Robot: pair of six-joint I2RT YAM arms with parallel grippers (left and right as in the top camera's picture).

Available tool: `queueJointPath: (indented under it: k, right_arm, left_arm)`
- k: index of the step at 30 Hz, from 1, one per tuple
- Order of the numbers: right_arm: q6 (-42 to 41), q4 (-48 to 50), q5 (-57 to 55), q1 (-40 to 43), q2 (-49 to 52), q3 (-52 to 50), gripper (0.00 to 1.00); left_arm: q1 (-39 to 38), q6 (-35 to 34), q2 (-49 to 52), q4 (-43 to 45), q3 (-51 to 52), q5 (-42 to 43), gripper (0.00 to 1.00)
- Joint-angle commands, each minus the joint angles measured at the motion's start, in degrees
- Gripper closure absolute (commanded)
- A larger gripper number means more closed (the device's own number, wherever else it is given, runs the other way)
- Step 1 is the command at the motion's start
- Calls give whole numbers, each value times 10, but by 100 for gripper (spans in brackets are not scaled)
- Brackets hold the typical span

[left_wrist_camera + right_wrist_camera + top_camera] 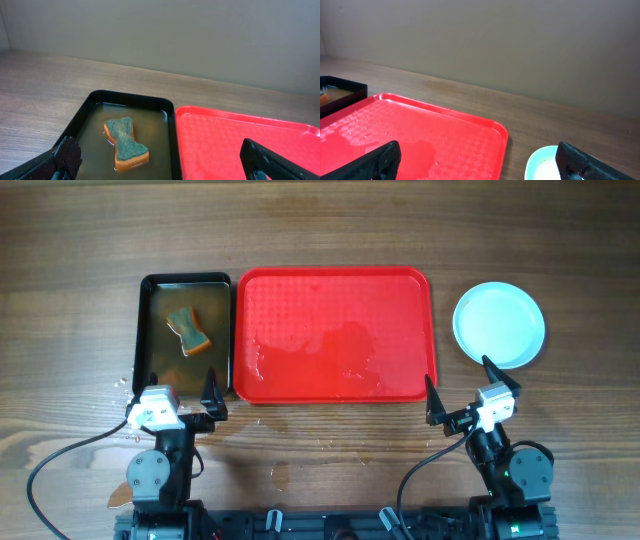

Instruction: Clean dirty plates on tray and stack at the side

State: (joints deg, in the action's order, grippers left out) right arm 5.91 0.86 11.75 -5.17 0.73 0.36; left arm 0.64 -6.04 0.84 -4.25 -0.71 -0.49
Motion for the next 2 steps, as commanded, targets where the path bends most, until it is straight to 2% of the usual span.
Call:
queueJointPath:
  k: [1, 2]
  right_arm:
    - [5, 1, 5, -2, -5, -1, 0]
    - [5, 1, 5, -2, -5, -1, 0]
  left_arm:
    - [-3, 13, -7, 0, 4, 9, 0]
    - [-3, 13, -7, 0, 4, 9, 0]
